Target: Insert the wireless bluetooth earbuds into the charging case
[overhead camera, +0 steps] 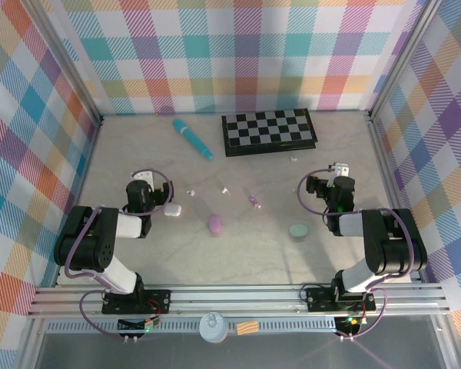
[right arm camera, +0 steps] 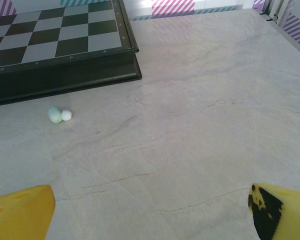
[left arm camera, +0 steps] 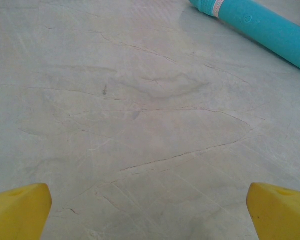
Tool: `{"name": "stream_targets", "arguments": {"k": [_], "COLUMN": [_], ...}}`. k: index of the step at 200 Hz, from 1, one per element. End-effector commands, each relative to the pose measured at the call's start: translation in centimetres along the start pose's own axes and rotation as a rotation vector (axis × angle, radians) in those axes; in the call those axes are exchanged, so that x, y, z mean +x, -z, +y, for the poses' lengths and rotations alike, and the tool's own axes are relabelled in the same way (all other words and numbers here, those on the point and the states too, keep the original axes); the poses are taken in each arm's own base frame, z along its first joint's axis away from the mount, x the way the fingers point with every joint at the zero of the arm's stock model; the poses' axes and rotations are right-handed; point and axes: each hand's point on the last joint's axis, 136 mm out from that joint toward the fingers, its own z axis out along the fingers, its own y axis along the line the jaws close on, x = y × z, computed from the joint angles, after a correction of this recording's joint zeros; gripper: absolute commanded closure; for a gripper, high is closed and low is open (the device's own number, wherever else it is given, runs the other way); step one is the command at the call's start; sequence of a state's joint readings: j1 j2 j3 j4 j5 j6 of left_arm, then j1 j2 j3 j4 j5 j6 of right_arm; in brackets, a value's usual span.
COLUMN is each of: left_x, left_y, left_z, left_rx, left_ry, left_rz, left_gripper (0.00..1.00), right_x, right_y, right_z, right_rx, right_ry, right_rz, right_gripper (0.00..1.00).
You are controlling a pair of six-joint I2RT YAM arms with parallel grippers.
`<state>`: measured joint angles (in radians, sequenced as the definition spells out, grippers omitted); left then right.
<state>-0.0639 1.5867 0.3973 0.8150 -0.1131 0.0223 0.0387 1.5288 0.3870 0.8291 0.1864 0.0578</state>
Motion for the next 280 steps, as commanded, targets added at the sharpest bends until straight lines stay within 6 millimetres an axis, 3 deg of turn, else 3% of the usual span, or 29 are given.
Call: {"name": "stream_targets", "arguments": {"k": [1,39,70,97,115,150,169,189,235,280], "left_x": [-2.7,-5.5,-8.2,-9.7,-10.0,-10.5,-10.7,-10.5,-10.0,-9.6], "left_y": [0.1,2.1,4.5,6.3,7.3,8.1,8.1,7.9,8.1,8.6], "left_z": [-0.7,-1.4,-4.2,-7.5,-9.3,-9.3,-8.4,-7.0,-4.4,-3.7], "left_rx": [0.016,-0.052,-0.002,0.091,0.146,0.139,0.114,0.107,0.065,0.045], "left_ry": [-0.007,-0.118,-0.137,-0.117,-0.112,-0.036,0.008,0.112,0.232,0.22], "left_rz": [-0.049,-0.006,-0.015,0.021,0.05,0.09,0.091,0.139,0.184,0.188], "left_gripper": [0.0,0.0,0.0,0.0,0.0,0.0,0.0,0.0,0.0,0.0], "right_x": [-1.5,-4.2,-6.4,-7.2,-6.8,-3.1,-0.8,1.8,7.5,11.4], "right_y": [0.0,1.9,4.0,6.3,7.7,10.8,13.2,15.3,17.5,16.7], "right_z": [1.0,1.1,2.4,5.3,8.7,18.1,23.6,27.9,33.0,35.5], "right_rx": [-0.044,-0.042,-0.074,-0.156,-0.231,-0.449,-0.586,-0.679,-0.762,-0.737], "right_ry": [0.028,0.034,-0.008,-0.058,-0.04,0.078,0.156,0.265,0.46,0.535], "right_rz": [-0.024,-0.003,0.048,0.109,0.153,0.307,0.352,0.403,0.554,0.687], "right_gripper": [0.01,0.01,0.01,0.01,0.01,0.01,0.01,0.01,0.01,0.09]}}
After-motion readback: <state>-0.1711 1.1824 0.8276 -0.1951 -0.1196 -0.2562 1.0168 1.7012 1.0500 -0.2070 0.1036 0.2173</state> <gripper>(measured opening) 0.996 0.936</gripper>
